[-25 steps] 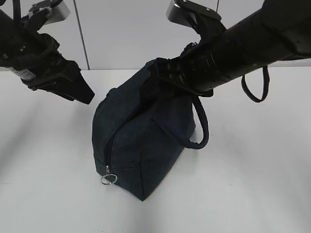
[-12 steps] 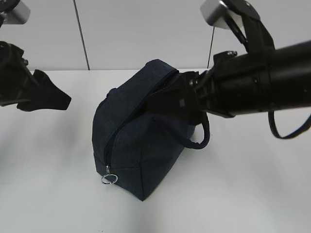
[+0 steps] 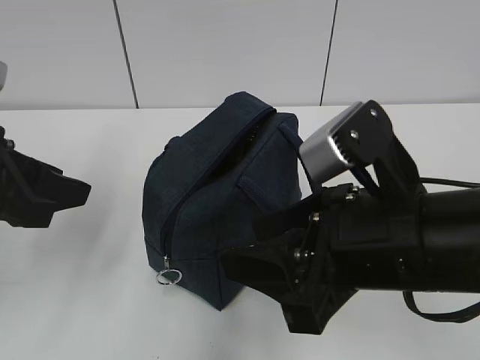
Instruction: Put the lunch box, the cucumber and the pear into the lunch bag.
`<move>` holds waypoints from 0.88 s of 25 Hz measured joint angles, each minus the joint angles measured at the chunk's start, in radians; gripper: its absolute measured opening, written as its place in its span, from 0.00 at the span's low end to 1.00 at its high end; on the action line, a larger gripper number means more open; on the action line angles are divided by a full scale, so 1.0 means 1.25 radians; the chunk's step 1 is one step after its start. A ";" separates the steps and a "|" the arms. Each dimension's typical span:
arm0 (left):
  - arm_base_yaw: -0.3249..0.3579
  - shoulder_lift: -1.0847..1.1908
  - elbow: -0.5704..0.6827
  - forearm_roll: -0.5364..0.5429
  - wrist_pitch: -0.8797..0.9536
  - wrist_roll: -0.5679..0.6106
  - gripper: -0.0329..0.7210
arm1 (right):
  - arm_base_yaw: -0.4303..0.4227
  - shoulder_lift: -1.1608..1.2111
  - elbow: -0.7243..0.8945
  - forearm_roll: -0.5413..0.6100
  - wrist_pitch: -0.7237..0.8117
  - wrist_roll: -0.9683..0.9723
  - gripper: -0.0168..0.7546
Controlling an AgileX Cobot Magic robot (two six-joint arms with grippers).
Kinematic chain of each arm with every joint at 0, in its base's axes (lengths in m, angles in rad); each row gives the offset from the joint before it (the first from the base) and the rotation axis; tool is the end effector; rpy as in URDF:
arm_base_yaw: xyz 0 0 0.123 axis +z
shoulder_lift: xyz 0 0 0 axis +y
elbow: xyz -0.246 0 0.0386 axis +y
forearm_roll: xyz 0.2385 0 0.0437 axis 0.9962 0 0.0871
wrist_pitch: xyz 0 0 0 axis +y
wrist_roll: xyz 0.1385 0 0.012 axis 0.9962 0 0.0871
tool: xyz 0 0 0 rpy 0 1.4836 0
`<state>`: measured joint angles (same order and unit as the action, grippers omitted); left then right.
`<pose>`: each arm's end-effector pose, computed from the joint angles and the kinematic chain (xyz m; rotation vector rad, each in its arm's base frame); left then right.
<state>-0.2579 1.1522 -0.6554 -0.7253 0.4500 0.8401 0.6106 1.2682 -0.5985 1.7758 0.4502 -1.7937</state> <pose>0.2436 -0.1058 0.1968 0.6311 2.2311 -0.3864 0.2027 0.2143 0.1970 -0.8935 1.9103 0.8273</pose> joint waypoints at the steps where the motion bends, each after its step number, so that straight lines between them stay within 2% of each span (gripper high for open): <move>1: 0.000 0.000 0.006 -0.003 -0.003 0.003 0.47 | 0.001 0.003 0.000 0.004 -0.004 -0.004 0.59; 22: 0.000 0.000 0.011 -0.042 -0.010 0.006 0.47 | 0.002 0.020 0.000 0.007 -0.024 -0.009 0.57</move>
<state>-0.2579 1.1522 -0.6414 -0.7775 0.4375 0.8480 0.6128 1.2938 -0.5980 1.7847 0.4197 -1.8047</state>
